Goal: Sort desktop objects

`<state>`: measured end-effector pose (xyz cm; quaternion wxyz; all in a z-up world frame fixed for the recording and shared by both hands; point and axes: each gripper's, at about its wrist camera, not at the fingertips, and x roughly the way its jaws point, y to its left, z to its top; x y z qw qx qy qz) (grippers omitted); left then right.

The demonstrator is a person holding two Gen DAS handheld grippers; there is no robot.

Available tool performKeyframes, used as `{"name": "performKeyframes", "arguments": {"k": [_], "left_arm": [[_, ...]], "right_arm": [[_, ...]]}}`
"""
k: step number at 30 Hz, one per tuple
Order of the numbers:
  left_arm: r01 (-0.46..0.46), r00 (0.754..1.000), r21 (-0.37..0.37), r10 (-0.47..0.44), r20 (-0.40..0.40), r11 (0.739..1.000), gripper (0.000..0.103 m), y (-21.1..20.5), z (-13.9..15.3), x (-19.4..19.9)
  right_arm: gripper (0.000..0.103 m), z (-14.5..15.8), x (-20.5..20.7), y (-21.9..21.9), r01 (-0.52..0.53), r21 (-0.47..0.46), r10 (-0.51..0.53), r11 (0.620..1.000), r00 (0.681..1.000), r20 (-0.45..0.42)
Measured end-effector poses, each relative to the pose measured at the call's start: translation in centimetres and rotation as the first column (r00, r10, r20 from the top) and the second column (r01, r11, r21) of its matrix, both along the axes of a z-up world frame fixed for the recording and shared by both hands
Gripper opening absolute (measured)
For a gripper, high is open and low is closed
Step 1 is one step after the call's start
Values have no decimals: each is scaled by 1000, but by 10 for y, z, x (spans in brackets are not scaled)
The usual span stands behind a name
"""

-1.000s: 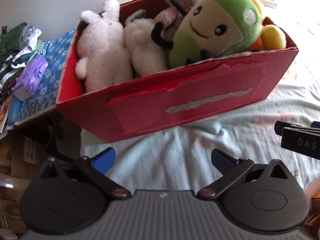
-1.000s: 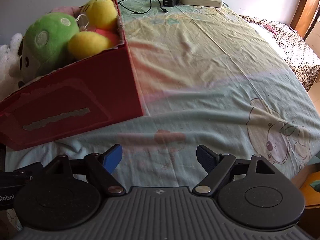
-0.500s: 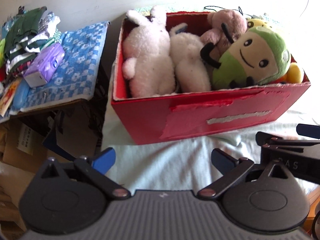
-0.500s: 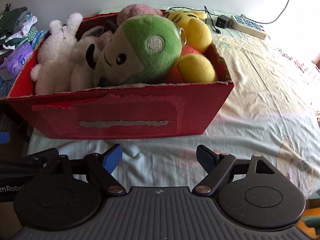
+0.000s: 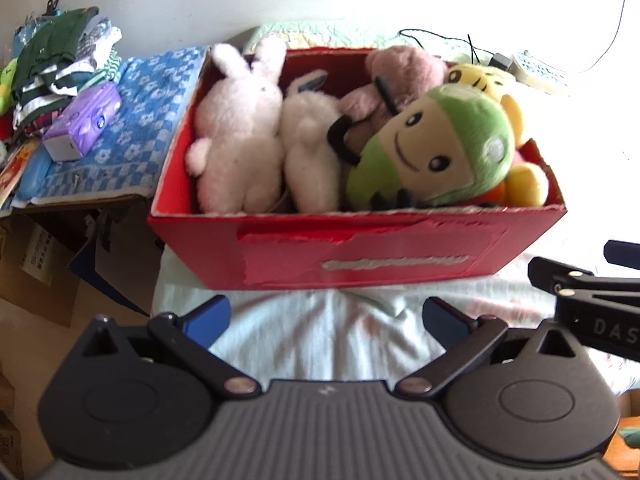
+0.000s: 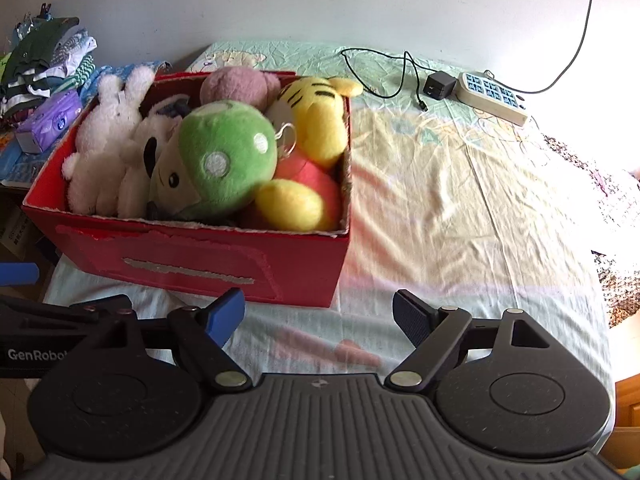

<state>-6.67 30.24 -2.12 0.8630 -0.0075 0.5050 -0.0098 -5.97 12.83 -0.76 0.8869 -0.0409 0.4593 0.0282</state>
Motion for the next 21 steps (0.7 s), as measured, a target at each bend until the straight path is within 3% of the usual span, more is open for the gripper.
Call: {"name": "performKeyframes", "arguments": {"k": [3,13,21], "left_arm": [[-12,1000,3,12,11,1000,102,-8,9,5],[23,999,164,-28,30,986,102,-13,46,20],[41,999,190,-43,5,981,102,-7,59,42]], "right_arm": [[84,15,4,-12,13,21,-13,1000,1000,22],[88,54,28,-15,32,143,-37,989,999,32],[89,62,38,-9,56,222,-69,973,996,52]]}}
